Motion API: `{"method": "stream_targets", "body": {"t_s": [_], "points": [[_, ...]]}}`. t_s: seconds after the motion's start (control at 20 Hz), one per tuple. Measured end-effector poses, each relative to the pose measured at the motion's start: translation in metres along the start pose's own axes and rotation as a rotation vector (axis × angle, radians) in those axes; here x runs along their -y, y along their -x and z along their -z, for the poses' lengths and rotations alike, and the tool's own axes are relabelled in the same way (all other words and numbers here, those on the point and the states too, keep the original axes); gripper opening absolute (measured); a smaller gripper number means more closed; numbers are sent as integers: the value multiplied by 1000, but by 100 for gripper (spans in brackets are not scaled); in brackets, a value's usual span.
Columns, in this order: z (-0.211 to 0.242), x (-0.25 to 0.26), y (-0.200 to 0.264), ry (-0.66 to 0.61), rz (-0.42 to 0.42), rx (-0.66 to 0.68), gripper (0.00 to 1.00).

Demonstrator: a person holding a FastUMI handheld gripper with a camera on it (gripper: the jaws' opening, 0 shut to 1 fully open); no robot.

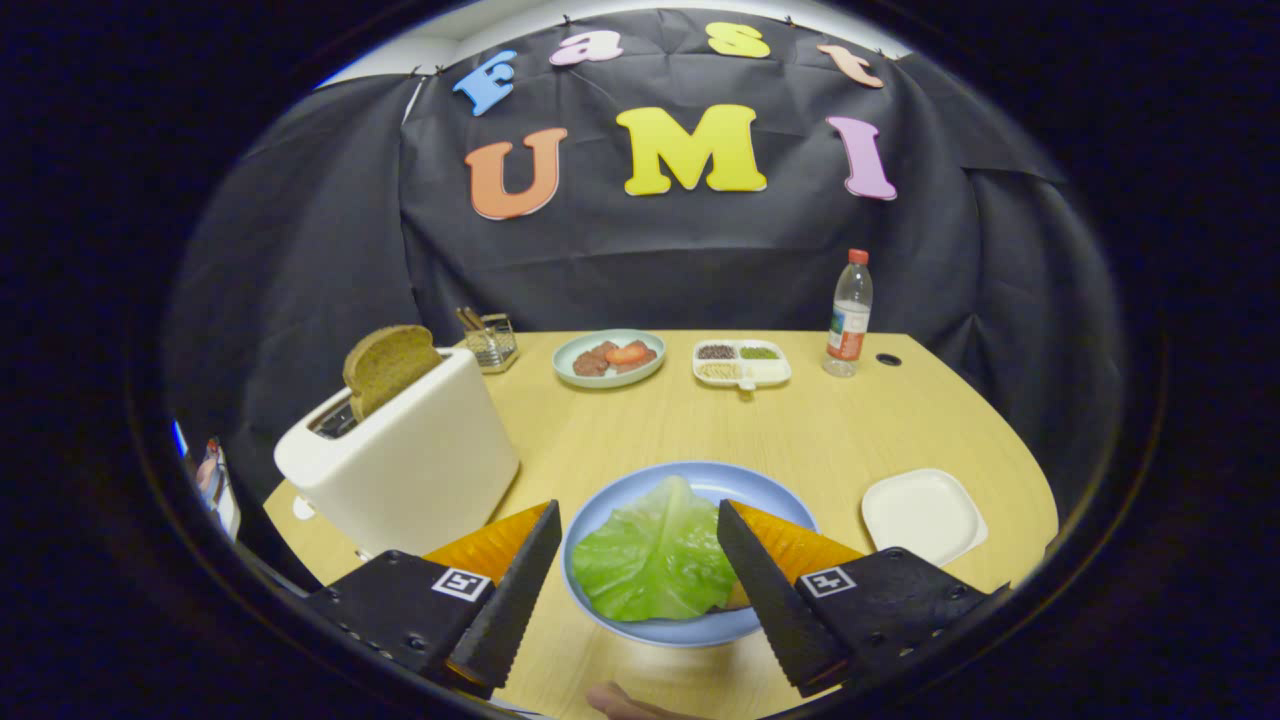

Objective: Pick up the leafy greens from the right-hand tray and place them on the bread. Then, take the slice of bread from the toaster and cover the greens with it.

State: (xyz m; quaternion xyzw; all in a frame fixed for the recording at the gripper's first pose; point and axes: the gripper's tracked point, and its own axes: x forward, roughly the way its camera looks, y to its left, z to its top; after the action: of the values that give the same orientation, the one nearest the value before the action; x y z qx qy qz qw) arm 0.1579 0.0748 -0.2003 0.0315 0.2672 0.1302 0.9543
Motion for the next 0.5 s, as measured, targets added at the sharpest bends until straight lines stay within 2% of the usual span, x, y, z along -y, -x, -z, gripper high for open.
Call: {"method": "stream_targets", "body": {"t_s": [0.5], "points": [[-82,-128,4,-25,-147,55,96]]}}
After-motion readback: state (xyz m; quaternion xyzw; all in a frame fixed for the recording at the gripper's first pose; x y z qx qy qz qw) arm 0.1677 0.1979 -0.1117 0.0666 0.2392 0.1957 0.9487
